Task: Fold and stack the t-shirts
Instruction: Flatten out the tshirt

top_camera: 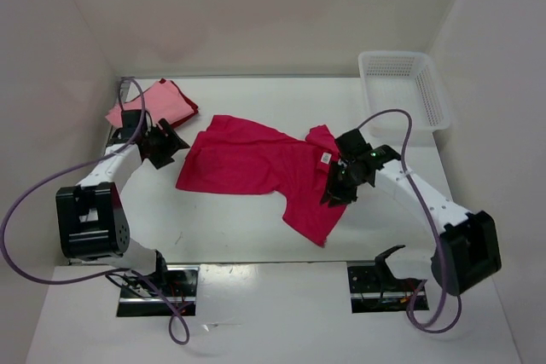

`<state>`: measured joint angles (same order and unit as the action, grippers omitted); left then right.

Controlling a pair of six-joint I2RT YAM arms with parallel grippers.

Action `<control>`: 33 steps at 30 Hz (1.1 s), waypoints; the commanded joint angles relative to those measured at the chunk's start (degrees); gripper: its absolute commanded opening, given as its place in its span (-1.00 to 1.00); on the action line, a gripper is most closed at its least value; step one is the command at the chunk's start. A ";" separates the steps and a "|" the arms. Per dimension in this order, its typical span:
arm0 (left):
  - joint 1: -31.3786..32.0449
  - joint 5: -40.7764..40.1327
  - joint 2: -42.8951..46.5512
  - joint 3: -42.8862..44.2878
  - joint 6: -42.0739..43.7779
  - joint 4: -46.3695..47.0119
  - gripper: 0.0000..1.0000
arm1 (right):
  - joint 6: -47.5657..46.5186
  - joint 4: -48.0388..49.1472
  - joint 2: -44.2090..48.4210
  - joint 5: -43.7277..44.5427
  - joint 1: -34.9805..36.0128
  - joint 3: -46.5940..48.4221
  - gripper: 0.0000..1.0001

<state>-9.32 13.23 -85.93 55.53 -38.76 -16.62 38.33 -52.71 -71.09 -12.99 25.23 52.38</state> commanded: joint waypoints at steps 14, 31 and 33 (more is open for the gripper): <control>1.76 -2.85 -7.58 -3.60 -0.08 2.47 -0.57 | -5.01 28.27 -39.81 12.03 -12.31 19.66 -0.75; -4.65 -8.75 -5.14 1.17 -3.15 2.12 0.15 | -8.27 21.33 -46.17 6.23 -13.98 38.95 -0.49; -4.65 -7.88 0.48 -2.43 -3.69 2.12 0.01 | -8.27 21.33 -41.86 5.18 -13.98 36.66 -0.33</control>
<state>-14.02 5.30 -93.08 55.68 -40.99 -14.96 30.85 -29.65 -121.27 -5.58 11.46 90.74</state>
